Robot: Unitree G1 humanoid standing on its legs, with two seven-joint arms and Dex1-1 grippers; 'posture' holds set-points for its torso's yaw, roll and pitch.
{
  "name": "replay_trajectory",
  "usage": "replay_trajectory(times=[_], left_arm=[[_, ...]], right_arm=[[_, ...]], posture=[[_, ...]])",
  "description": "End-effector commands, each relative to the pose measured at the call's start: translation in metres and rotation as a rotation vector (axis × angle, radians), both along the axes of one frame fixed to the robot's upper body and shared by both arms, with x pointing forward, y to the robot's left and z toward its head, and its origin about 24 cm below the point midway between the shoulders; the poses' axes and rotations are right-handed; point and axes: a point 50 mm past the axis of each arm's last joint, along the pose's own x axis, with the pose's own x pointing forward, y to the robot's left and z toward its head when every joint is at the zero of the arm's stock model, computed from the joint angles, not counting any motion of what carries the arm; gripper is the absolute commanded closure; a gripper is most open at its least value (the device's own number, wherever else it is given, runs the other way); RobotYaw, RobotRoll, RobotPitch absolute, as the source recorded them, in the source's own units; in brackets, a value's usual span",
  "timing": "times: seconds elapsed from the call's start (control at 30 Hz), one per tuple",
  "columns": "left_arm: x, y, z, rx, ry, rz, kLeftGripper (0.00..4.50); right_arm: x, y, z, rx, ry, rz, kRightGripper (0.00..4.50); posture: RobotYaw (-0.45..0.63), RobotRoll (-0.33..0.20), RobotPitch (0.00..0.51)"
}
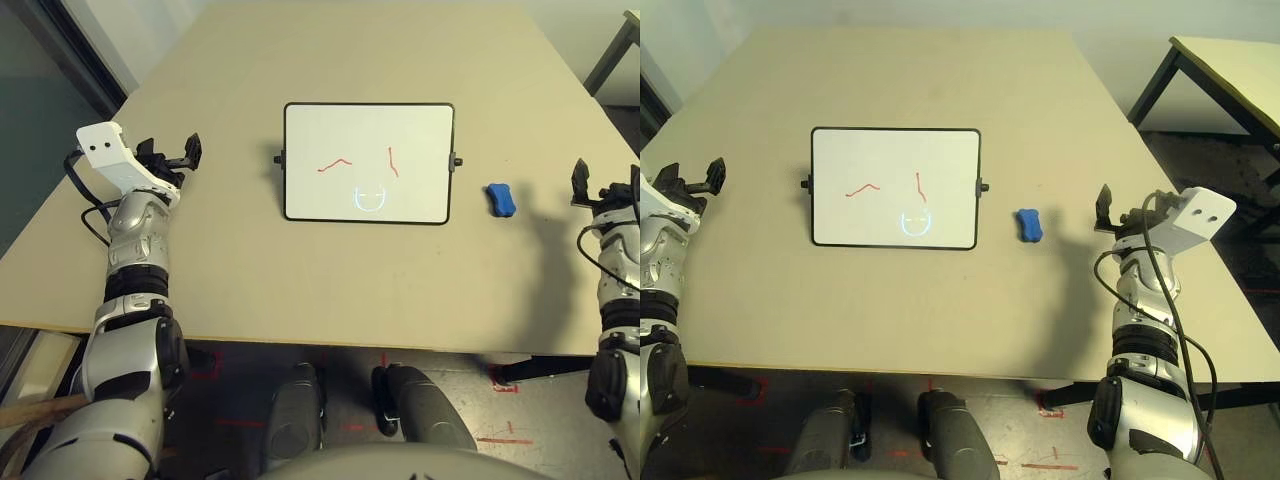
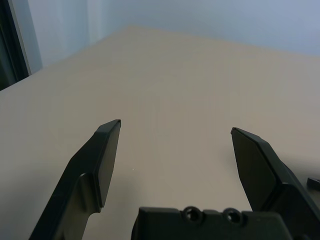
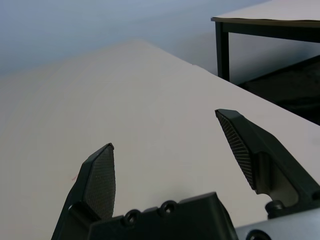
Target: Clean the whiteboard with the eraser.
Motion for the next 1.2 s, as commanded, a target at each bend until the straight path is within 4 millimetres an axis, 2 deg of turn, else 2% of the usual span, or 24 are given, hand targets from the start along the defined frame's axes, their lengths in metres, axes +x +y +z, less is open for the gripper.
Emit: replay_trajectory(times=[0.03,0.2,0.27,0.4,0.5,0.57,0.73,0.87,1.03,1.2], left_arm=[[-0.003,-0.001,-0.011,-0.019,0.031,0.002,0.0],[-0.001,-0.006,-0.011,-0.026,0.022,-0.01,0.0],[0.001,-0.008,0.003,-0.007,-0.016,-0.033,0.0],[0.007,-0.027,0.047,0.063,-0.099,-0.207,0.0],[0.005,-0.05,0.079,0.136,-0.109,-0.396,0.0],[0.001,-0.062,0.087,0.191,-0.059,-0.506,0.0],[-0.016,-0.096,0.087,0.284,0.068,-0.785,0.0],[-0.028,-0.122,0.08,0.34,0.145,-0.946,0.0],[-0.03,-0.141,0.077,0.339,0.18,-1.027,0.0],[-0.032,-0.146,0.076,0.346,0.19,-1.055,0.0]], right_arm=[[-0.003,-0.005,-0.004,0.019,0.014,-0.016,0.02],[0.001,-0.006,-0.002,0.045,0.024,-0.008,0.02],[0.006,-0.005,0.005,0.042,0.04,0.005,0.02],[0.014,0.006,0.021,0.056,0.096,0.051,0.02],[0.015,0.027,0.035,0.038,0.153,0.12,0.02],[0.014,0.044,0.033,0.053,0.233,0.173,0.02],[0.004,0.077,0.019,0.05,0.461,0.224,0.02],[0.002,0.086,0.016,0.071,0.547,0.214,0.02],[0.005,0.09,0.021,0.067,0.583,0.215,0.02],[0.006,0.095,0.023,0.07,0.59,0.22,0.02]], posture=[[-0.05,0.0,0.152],[-0.05,0.0,0.142],[-0.05,0.0,0.14],[-0.05,0.0,0.13],[-0.05,0.0,0.127],[-0.05,0.0,0.126],[-0.04,0.0,0.121],[-0.05,0.0,0.118],[-0.04,0.0,0.116],[-0.04,0.0,0.117]])
